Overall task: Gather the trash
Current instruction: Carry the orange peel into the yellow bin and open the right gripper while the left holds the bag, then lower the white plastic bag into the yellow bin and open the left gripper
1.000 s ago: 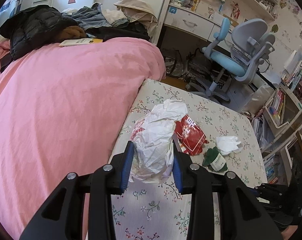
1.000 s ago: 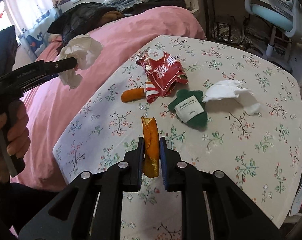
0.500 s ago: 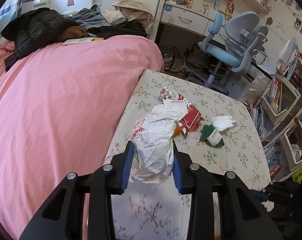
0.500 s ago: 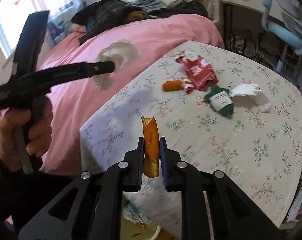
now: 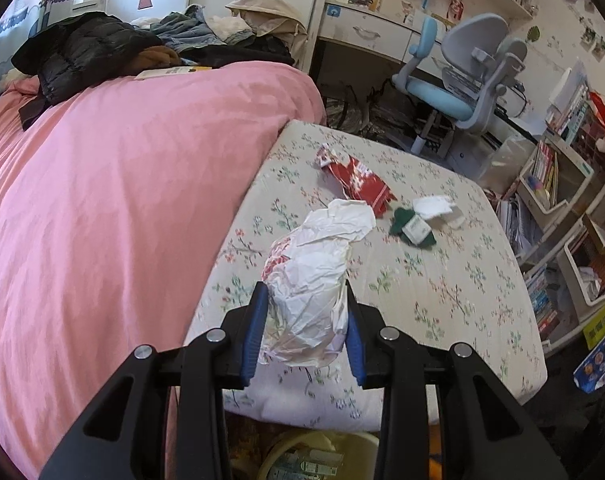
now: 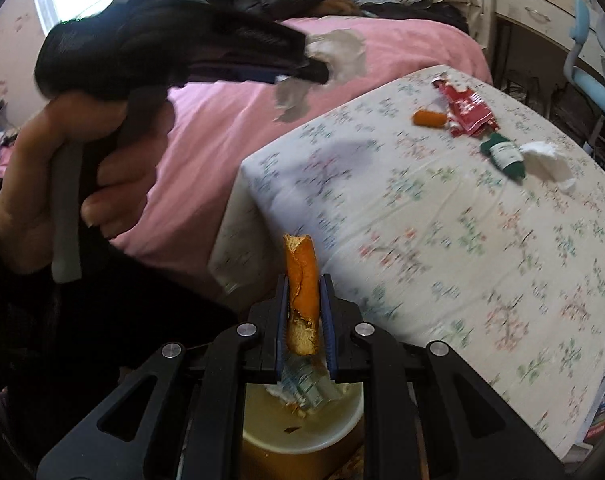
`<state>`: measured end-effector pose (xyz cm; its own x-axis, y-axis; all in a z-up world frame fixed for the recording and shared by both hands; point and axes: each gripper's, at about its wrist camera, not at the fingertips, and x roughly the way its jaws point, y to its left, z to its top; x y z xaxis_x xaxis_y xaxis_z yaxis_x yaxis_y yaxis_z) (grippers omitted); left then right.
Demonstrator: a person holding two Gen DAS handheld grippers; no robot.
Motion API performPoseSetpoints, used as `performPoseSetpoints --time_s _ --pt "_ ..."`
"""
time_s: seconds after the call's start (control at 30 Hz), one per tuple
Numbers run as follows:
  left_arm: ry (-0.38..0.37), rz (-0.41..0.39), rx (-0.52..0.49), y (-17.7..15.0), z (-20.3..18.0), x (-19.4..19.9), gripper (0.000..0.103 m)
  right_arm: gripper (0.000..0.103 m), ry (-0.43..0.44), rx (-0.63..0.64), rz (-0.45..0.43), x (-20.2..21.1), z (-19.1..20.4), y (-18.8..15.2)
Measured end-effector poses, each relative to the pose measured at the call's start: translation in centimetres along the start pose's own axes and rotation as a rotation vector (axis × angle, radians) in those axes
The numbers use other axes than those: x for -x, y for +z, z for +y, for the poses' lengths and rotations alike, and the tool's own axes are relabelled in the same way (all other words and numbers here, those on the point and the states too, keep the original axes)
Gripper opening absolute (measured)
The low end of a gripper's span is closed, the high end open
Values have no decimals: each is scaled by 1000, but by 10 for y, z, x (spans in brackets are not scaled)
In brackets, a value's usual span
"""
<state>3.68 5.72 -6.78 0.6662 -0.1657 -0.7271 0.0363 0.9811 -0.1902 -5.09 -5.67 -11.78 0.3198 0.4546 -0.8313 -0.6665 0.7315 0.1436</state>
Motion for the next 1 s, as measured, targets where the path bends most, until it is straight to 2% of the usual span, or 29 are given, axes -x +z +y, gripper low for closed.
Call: performPoseSetpoints --time_s 0.13,0.27,0.33,0.53,0.7,0.83,1.0 --pt "3 12 -10 -8 -3 1 36 17 22 27 43 -5 13 -11" --pt "3 22 -17 -16 -6 4 36 38 16 34 35 -3 18 -17" --pt "2 26 -23 -22 -8 6 36 41 -5 33 17 1 17 -17" --pt "0 53 -49 -45 -20 11 36 57 -156 34 -36 14 5 -13" --pt "-2 99 -83 -73 -35 15 36 72 -280 -100 -122 37 -29 -10" --pt "-2 160 -119 -101 -50 16 36 77 -357 -180 -170 51 -51 -10" --pt "34 266 -136 -136 -60 12 39 82 -398 -199 -198 61 -59 -10"
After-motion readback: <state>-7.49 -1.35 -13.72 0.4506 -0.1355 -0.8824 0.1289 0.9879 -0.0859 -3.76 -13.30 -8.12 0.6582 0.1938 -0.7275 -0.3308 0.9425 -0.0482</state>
